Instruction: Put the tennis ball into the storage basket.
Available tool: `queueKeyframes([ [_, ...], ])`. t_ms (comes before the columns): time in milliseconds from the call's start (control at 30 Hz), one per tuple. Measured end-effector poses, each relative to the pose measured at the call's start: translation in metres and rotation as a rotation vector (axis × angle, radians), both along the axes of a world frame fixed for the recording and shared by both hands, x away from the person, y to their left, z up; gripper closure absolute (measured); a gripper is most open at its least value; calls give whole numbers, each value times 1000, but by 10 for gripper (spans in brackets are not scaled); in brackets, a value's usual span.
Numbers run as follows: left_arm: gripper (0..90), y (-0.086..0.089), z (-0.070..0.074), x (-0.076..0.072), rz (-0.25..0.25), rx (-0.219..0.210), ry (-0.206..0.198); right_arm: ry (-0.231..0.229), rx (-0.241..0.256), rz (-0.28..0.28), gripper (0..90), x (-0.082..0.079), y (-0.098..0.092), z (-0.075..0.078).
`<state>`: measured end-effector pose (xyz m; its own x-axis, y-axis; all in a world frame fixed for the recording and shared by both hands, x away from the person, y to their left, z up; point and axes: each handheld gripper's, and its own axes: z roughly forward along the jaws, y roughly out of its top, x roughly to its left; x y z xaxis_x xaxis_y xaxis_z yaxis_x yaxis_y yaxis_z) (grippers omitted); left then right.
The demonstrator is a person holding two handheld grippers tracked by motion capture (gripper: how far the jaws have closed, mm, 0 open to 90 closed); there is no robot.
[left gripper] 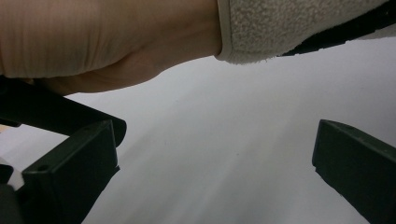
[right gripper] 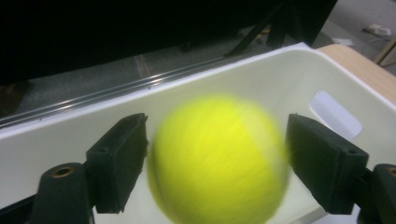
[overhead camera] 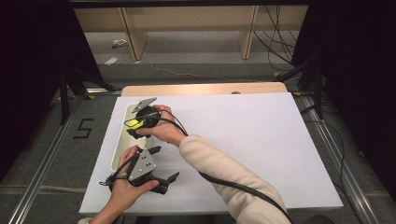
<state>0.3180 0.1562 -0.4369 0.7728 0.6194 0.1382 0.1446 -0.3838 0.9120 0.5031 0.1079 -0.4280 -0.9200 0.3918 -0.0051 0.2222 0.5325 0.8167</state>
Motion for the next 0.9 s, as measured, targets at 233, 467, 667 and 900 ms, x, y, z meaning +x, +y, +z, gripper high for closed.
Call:
queueKeyframes([
  [233,0,0,0,0,0,1,0,-23,-16,-31,154,1,-1,6],
  [467,0,0,0,0,0,1,0,-32,2,-32,152,0,-5,10],
  [667,0,0,0,0,-1,2,-1,-38,11,-43,153,1,-16,14],
  [900,0,0,0,0,1,0,2,-36,30,-64,154,1,-35,18],
])
